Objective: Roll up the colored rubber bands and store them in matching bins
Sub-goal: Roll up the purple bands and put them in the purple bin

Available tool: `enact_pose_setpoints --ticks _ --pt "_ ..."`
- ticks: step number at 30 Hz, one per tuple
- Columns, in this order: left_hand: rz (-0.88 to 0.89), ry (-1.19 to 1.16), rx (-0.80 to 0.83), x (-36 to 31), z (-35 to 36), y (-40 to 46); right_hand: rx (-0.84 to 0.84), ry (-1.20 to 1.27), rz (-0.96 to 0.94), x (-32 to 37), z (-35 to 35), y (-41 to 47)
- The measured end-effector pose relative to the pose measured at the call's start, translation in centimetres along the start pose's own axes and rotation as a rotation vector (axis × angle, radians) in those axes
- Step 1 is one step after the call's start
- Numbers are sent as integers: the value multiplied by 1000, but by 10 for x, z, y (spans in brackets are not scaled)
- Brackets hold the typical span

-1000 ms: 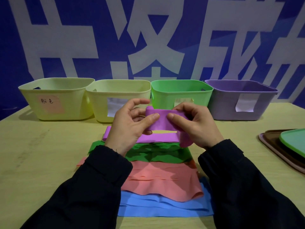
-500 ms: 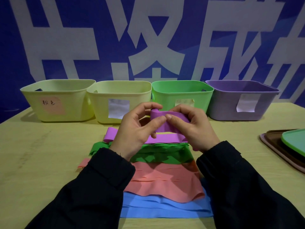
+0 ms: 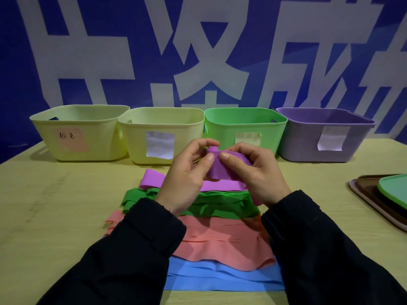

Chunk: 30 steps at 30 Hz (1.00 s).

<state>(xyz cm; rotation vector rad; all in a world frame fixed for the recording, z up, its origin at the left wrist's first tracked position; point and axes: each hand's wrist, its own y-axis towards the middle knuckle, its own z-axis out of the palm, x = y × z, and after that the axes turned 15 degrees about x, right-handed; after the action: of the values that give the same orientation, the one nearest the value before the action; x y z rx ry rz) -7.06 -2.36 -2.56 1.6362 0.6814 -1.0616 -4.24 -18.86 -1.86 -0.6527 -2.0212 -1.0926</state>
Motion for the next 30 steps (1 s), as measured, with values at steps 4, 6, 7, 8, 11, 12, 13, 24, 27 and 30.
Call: enact_pose_setpoints --ticks 4,6,7,8,11,12,13,24,27,30 --pt "31 22 -10 -3 1 0 -5 77 12 1 3 1" --pt "43 10 10 -4 -1 1 18 205 38 4 0 0" --pt "42 0 23 -4 -2 1 53 272 51 4 -2 0" --pt "38 -1 34 -4 -2 1 89 317 64 5 -5 -1" --pt "19 31 44 -2 -3 1 119 268 82 4 -11 -1" --pt "20 51 42 -1 -3 1 101 199 81 4 -11 -1" --pt "26 70 34 0 -4 1 68 126 77 4 -11 0" --pt "51 17 38 -2 -6 0 46 53 102 2 -14 0" --pt "36 -20 28 -2 -5 1 22 -18 66 0 -13 0" --pt "30 -36 4 -4 -8 1 30 -10 30 -1 -11 0"
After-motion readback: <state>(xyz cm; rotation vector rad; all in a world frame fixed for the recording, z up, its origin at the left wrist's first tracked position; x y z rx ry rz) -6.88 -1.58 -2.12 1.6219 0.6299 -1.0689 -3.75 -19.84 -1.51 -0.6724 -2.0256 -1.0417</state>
